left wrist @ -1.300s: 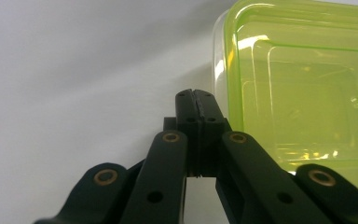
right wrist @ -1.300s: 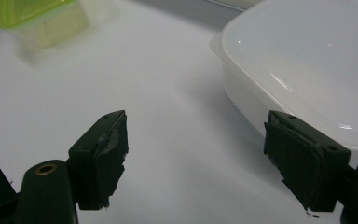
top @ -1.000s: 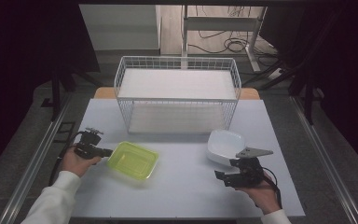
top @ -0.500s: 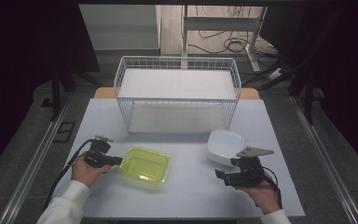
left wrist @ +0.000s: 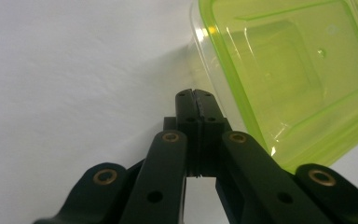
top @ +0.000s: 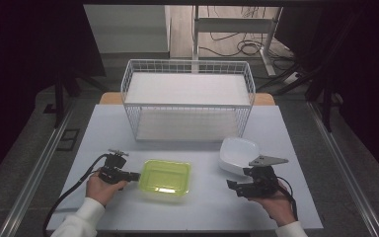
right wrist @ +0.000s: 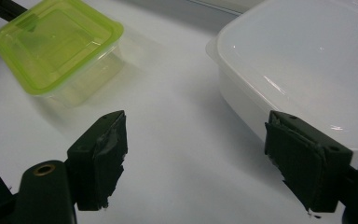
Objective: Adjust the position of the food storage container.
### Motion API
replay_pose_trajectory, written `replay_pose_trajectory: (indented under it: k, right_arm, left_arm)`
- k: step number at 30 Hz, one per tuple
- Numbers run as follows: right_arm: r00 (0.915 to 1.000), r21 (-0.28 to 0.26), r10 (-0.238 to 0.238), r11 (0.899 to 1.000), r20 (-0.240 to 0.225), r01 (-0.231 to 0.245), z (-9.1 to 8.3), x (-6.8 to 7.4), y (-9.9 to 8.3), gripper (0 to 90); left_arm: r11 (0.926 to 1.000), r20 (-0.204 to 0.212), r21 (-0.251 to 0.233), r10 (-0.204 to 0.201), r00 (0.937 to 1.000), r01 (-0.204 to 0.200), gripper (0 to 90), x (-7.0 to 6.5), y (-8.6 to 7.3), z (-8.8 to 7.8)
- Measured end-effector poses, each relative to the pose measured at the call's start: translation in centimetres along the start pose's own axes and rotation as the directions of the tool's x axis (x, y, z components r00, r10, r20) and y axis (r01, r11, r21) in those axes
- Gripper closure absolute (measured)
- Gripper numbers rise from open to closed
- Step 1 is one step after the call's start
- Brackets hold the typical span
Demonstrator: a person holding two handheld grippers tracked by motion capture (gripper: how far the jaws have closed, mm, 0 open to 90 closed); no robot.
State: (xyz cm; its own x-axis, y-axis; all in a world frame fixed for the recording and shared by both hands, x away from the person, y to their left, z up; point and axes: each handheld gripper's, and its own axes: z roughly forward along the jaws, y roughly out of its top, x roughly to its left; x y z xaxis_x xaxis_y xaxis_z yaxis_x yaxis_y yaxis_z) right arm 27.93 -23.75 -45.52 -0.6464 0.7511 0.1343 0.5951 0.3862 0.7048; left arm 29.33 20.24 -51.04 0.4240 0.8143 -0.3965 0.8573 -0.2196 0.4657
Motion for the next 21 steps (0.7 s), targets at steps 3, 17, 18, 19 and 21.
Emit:
replay_pose_trajectory:
  k: [3,17,18,19,21]
  right_arm:
    - [1.0000,-0.001,0.001,1.000,0.001,-0.001,-0.1,0.0,0.0,21.2]
    - [1.0000,0.004,0.002,1.000,0.009,-0.003,0.1,0.0,-0.1,21.2]
    - [0.9999,0.005,0.004,1.000,0.010,-0.004,0.1,0.0,-0.1,21.1]
    - [0.9999,0.004,0.004,1.000,0.012,-0.004,0.1,-0.1,-0.1,21.1]
    - [0.9999,0.003,0.005,1.000,0.013,-0.005,0.1,-0.1,-0.1,21.1]
  left_arm:
    - [0.9999,0.013,-0.011,-0.012,0.9998,0.012,90.0,-0.4,-0.1,0.2]
    - [0.9999,0.048,-0.006,-0.013,0.9987,0.014,90.0,-2.2,-0.3,1.5]
    - [1.0000,0.043,-0.003,0.000,0.9991,0.001,90.0,-2.0,-0.3,1.2]
    - [0.9997,0.043,-0.022,-0.011,0.9990,0.011,90.0,-2.0,-0.2,1.1]
    - [0.9992,0.027,-0.040,-0.002,0.9996,0.003,90.0,-1.9,-0.2,0.4]
